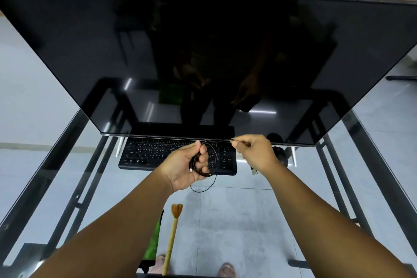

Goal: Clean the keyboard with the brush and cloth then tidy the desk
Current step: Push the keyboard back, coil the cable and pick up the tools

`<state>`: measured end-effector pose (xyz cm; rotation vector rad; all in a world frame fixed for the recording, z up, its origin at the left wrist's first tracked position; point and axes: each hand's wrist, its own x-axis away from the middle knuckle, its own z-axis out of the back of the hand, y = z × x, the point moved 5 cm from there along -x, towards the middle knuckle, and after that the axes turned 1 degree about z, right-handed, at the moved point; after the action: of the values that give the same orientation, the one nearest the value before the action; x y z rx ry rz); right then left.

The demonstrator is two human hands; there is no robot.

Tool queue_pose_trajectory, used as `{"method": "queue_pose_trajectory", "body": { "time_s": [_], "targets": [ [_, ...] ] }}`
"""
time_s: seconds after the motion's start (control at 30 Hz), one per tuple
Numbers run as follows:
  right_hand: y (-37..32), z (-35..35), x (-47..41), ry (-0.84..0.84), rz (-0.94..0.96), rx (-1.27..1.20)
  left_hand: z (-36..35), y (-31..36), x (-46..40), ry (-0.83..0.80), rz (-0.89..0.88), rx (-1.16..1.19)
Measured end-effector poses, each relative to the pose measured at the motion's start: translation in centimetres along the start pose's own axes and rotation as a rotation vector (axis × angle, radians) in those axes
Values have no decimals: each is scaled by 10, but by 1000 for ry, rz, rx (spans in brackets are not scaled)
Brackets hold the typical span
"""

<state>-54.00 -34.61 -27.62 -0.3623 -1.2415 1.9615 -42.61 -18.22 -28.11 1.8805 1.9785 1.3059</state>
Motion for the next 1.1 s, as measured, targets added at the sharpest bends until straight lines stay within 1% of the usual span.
{"method": "queue_pose_trajectory", "body": {
  "time_s": [0.03, 0.07, 0.13, 0.2, 0.23, 0.3, 0.4, 0.47, 0.63, 0.77, 1.03, 1.1],
  "targets": [
    [0, 1, 1, 15, -16, -98, -2, 0, 1, 4, 5, -1],
    [0, 1, 1, 31, -12, -134, -5, 0, 1, 6, 8, 6],
    [-3, 2, 3, 33, 30, -29, -10, 0, 2, 5, 9, 29],
    [-4, -1, 5, -38, 45, 71, -16, 1, 4, -1, 4, 45],
    [-3, -3, 5, -69, 42, 57, -18, 2, 5, -4, -1, 45],
    [-1, -6, 5, -81, 22, -37, -21, 4, 6, -1, -7, 35],
    [-1, -3, 5, -11, -26, -237, -23, 3, 8, 12, -5, 11],
    [-3, -4, 5, -3, -43, -342, -27, 1, 9, 6, -9, 4],
    [-6, -8, 6, -107, -86, -468, -28, 3, 10, -2, -27, -20],
    [-4, -7, 6, -174, -102, -468, -24, 6, 13, -34, 6, -69],
    [-9, -5, 5, -230, -60, -473, -27, 16, 15, -152, 32, -128],
    [-11, -5, 5, -235, -54, -497, -29, 19, 15, -160, 18, -142]
  ]
}}
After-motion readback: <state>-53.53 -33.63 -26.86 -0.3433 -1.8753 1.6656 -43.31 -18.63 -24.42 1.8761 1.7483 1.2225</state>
